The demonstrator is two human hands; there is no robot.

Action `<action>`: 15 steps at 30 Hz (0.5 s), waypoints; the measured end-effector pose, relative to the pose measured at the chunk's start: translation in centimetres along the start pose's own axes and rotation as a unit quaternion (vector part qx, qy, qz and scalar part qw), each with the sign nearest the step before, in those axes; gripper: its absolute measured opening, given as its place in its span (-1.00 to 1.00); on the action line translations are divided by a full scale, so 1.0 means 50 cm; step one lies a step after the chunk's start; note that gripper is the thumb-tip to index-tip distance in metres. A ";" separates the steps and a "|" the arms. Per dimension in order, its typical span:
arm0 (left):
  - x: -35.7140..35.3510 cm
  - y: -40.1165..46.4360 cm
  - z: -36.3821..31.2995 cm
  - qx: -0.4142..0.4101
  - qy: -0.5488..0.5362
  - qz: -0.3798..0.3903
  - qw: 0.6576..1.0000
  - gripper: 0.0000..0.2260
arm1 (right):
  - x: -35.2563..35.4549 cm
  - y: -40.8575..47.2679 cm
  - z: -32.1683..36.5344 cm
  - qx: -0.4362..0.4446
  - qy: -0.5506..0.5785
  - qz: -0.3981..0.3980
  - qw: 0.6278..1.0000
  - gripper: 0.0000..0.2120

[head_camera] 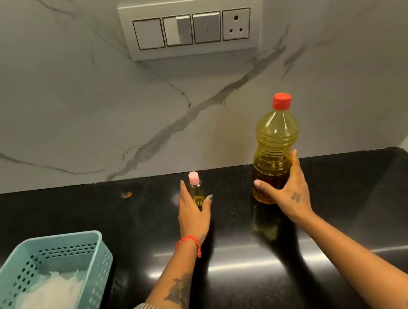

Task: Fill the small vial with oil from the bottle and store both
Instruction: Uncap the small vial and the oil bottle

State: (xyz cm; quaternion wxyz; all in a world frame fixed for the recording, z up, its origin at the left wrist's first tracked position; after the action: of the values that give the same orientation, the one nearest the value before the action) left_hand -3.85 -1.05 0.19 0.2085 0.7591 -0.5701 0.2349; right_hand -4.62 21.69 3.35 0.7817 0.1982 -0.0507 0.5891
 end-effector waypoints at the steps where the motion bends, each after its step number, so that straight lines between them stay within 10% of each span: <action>1: -0.001 0.008 0.003 0.006 -0.009 -0.007 1.000 -0.30 | -0.003 0.007 -0.003 0.000 0.019 -0.003 1.000 0.08; 15: -0.017 0.043 0.031 -0.012 -0.023 -0.035 0.999 -0.68 | -0.016 0.035 -0.053 -0.035 0.021 -0.037 0.998 -0.13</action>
State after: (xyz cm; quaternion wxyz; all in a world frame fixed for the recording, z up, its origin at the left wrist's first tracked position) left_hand -5.95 -1.85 -1.44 0.2126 0.7809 -0.5509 0.2035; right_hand -6.90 22.34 1.10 0.8102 0.1600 -0.0471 0.5619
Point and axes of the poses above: each hand's wrist, its own y-axis towards the middle knuckle, its own x-axis out of the back of the hand, z = x × y, the point moved 4 cm from there along y, towards the middle knuckle, and after that the axes turned 9 degrees about y, right-handed, at the moved point
